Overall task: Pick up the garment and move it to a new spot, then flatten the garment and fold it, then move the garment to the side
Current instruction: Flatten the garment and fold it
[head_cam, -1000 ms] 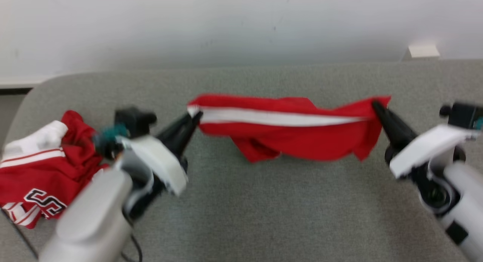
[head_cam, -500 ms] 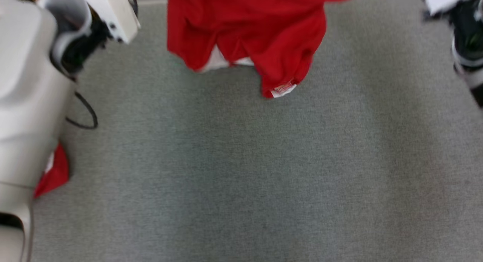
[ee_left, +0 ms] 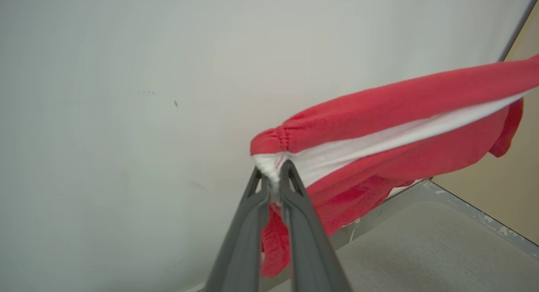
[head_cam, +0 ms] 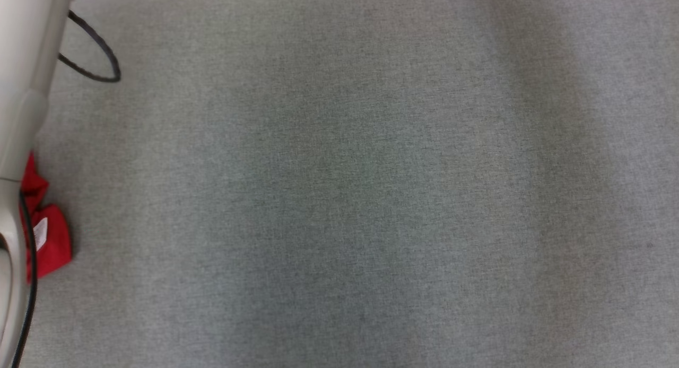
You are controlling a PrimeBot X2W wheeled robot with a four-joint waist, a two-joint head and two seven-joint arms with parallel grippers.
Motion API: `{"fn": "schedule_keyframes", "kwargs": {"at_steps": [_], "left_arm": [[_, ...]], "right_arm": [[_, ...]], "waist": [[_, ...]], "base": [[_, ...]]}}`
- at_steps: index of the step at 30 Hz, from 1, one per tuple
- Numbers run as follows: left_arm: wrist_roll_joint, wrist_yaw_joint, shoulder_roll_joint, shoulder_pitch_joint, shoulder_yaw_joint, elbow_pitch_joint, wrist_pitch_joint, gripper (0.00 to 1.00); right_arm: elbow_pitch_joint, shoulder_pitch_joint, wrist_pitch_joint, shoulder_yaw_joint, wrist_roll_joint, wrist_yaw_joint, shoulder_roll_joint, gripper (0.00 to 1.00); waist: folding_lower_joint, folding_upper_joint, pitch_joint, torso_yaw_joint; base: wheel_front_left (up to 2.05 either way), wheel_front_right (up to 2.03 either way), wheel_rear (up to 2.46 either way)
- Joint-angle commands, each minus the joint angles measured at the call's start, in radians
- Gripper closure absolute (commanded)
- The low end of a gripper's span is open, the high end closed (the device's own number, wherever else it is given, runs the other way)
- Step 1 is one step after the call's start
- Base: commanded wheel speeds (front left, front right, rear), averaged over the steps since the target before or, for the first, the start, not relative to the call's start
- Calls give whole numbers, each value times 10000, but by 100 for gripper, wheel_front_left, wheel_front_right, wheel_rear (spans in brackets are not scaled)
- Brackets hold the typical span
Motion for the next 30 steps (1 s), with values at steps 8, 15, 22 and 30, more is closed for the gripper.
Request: {"fn": "schedule_keyframes", "kwargs": {"at_steps": [8, 15, 22, 30], "left_arm": [[-1228, 28, 139, 1467, -1197, -418, -359, 100], [-2330, 26, 811, 3512, -2554, -1513, -159, 100], [-3448, 27, 1095, 5614, -3049, -2229, 108, 100], [-4029, 195, 1618, 7985, -3998, -3329, 1033, 100]], "right_arm": [[-701, 1816, -56, 863, 189, -23, -602, 100], [-1763, 4347, -3, 1850, 474, -23, -1378, 100], [-3128, 6829, 1156, 2915, 1131, -23, -2462, 100], [-4488, 9078, 2808, 3958, 1739, -23, -4166, 100]], "waist": [[-2, 0, -225, -30], [-2, 0, -1002, -82], [-2, 0, -2192, -20], [-2, 0, -3426, 124]], "base": [[0, 0, 0], [0, 0, 0], [0, 0, 0], [0, 0, 0]]}}
